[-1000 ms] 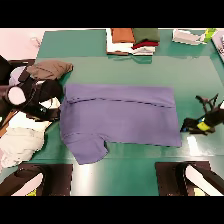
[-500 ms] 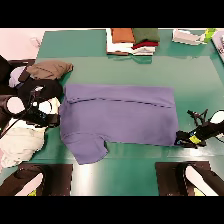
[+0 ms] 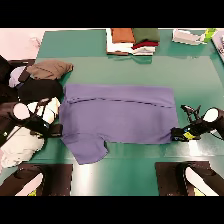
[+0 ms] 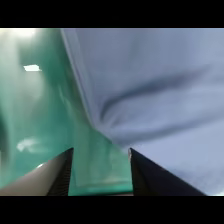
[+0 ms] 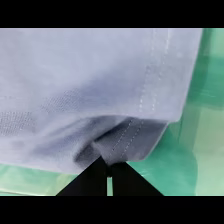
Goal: Fold the shirts.
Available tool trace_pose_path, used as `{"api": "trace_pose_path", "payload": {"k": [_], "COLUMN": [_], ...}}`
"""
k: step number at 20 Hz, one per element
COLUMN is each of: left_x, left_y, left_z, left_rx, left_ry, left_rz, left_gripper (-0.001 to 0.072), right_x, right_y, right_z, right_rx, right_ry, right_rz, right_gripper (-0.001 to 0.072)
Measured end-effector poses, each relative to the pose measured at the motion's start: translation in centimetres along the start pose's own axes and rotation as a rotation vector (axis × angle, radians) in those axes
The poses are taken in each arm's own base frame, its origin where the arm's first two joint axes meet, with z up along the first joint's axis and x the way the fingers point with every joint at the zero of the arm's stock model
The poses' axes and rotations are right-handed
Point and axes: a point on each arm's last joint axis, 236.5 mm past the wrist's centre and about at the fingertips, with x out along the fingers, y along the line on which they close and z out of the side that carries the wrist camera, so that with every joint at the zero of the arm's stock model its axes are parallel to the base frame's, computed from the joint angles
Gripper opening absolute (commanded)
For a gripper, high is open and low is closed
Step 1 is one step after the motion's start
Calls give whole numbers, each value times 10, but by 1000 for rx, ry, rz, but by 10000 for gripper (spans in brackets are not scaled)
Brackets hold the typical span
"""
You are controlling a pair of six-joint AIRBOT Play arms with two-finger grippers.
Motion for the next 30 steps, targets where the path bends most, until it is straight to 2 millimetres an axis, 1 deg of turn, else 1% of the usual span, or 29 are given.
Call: {"api": "trace_pose_path", "payload": {"k": [1, 6, 7, 9, 10, 11, 12, 13, 14, 16, 17, 19, 20, 21, 23, 25, 27, 29, 30], "left_x": [8, 45, 51, 55, 57, 59, 60, 61, 60, 54, 47, 27, 17, 7, -13, -30, -43, -54, -58], "left_y": [-4, -28, -31, -36, -42, -49, -49, -51, -52, -53, -53, -59, -58, -59, -58, -57, -59, -61, -61], "left_z": [-9, -39, -42, -45, -44, -40, -37, -31, -29, -19, -14, -12, -10, -11, -25, -35, -38, -28, -20], "left_rx": [8, 25, 15, -8, -28, -43, -46, -44, -42, -15, 3, 44, 63, 78, 109, 133, 150, 165, 169], "left_ry": [28, 85, 87, 85, 76, 58, 42, 17, 11, -22, -37, -57, -82, -100, -101, -110, -120, -159, -183], "left_rz": [-9, -49, -55, -71, -96, -122, -125, -131, -132, -124, -117, -123, -115, -118, -120, -118, -122, -116, -109], "left_gripper": [447, 447, 445, 442, 370, 213, 111, 29, 26, 24, 24, 24, 24, 24, 24, 24, 24, 25, 25], "right_x": [-3, -10, -11, -11, -12, -12, -12, -12, -13, -17, -20, -30, -35, -41, -54, -67, -78, -88, -94], "right_y": [1, 4, 4, 4, 5, 5, 5, 4, 5, 6, 7, 9, 8, 6, 0, -10, -18, -21, -21], "right_z": [3, 10, 11, 11, 11, 11, 11, 11, 11, 11, 11, 10, 7, 4, -6, -17, -24, -22, -18], "right_rx": [-4, -16, -17, -18, -18, -18, -18, -18, -19, -23, -29, -48, -57, -66, -81, -76, -56, -40, -37], "right_ry": [-9, -31, -33, -34, -36, -34, -35, -33, -33, -28, -27, -21, -19, -22, -32, -52, -84, -117, -136], "right_rz": [0, 0, -1, -1, 0, 0, 0, -1, 0, 0, 1, 0, -8, -21, -55, -95, -119, -128, -132], "right_gripper": [19, 19, 19, 19, 19, 19, 19, 19, 19, 18, 18, 18, 17, 17, 17, 17, 17, 16, 17]}}
